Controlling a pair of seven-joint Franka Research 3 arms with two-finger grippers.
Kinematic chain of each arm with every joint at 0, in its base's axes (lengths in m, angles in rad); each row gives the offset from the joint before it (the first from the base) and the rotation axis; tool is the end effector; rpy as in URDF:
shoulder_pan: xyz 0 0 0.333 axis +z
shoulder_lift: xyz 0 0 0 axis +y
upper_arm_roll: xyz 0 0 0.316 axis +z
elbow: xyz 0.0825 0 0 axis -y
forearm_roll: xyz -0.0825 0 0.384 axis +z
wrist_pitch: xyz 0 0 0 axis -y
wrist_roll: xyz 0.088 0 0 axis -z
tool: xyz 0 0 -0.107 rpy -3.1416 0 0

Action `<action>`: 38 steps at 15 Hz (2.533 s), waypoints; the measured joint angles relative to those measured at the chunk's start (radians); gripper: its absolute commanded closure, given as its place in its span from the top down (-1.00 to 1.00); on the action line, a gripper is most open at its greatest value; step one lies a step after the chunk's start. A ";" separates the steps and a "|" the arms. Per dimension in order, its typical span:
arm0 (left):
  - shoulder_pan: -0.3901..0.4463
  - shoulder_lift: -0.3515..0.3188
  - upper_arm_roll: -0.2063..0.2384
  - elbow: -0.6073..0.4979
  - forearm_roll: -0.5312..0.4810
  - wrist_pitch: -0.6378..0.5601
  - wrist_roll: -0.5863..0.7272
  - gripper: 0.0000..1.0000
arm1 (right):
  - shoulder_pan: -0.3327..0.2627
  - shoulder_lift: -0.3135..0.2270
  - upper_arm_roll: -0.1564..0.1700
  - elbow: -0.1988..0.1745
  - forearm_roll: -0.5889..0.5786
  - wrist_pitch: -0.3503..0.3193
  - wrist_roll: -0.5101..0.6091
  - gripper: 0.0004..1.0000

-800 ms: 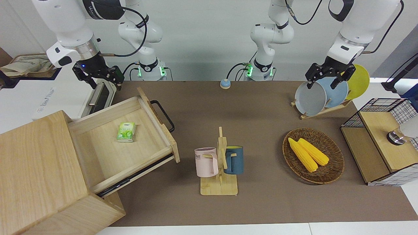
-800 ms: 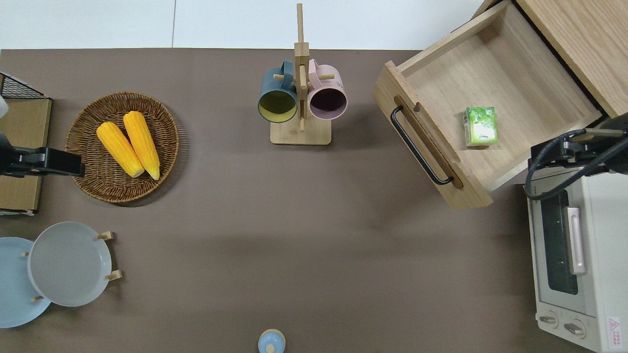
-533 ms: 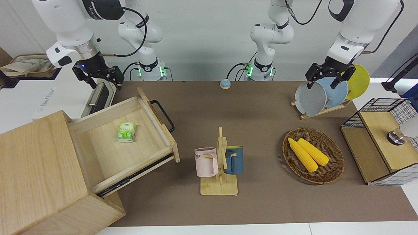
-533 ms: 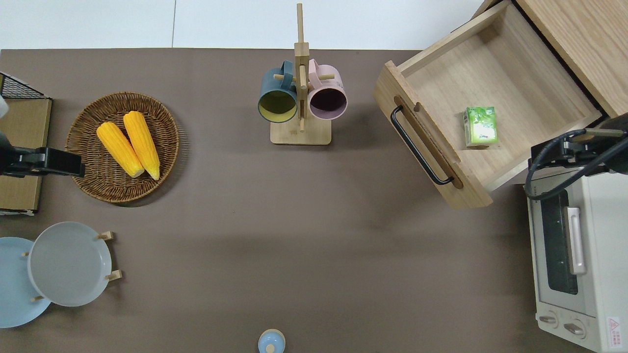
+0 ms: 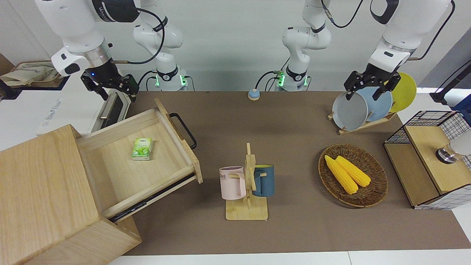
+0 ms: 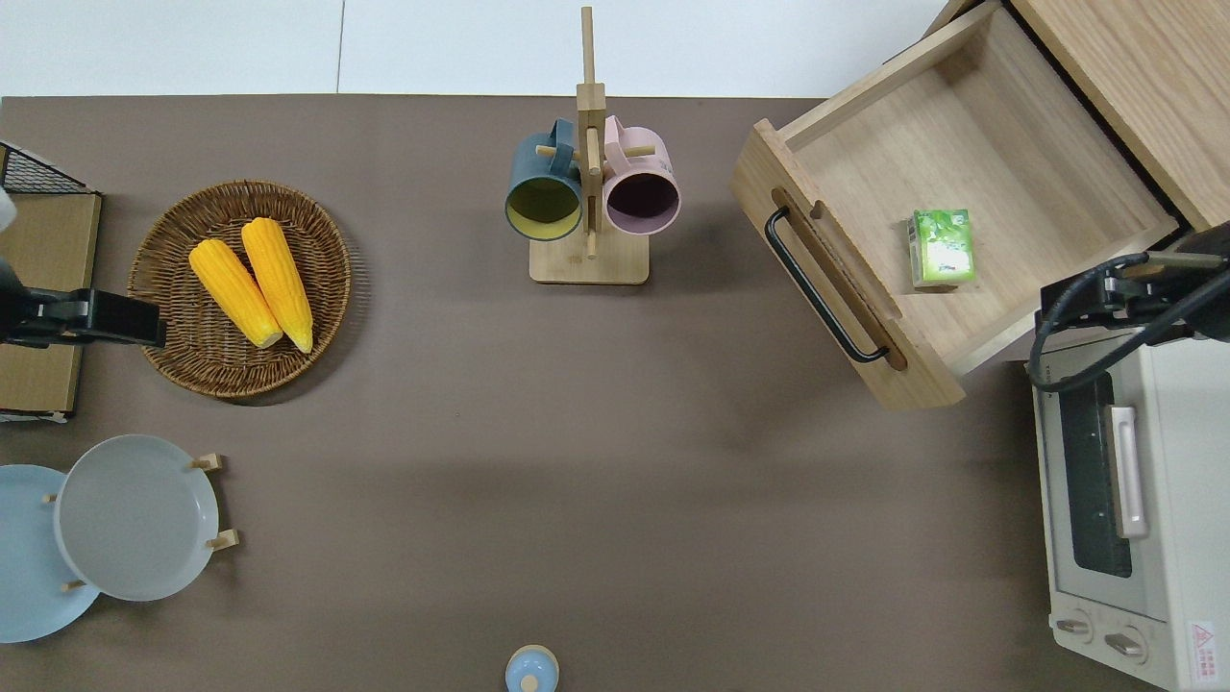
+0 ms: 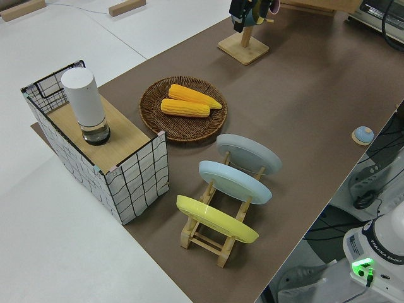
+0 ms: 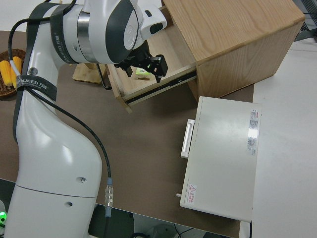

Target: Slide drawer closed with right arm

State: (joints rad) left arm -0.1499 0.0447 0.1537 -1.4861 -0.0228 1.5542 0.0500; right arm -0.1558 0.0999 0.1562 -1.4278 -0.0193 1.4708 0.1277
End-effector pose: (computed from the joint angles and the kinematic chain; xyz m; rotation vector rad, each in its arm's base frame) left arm 0.5673 -0.0025 0.6382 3.1252 -0.0736 0.0380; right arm 0.5751 -0.0070 0.6270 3.1266 -0.2020 -0.0867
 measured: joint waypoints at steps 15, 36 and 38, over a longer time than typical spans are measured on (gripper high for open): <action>0.000 0.000 0.000 0.000 0.000 0.000 0.000 0.99 | -0.007 0.000 -0.008 0.000 -0.001 -0.043 -0.034 -1.00; 0.000 0.000 0.000 0.000 0.000 0.000 0.000 0.99 | 0.004 -0.047 0.026 0.077 0.000 -0.188 0.045 -1.00; 0.000 0.000 0.000 0.000 0.000 0.000 0.000 1.00 | 0.030 -0.047 0.046 0.077 0.000 -0.188 0.126 -1.00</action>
State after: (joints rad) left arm -0.1499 0.0447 0.1537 -1.4861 -0.0228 1.5542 0.0501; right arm -0.1262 0.0525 0.2019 -1.3503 -0.0193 1.2825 0.2533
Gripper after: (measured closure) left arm 0.004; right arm 0.991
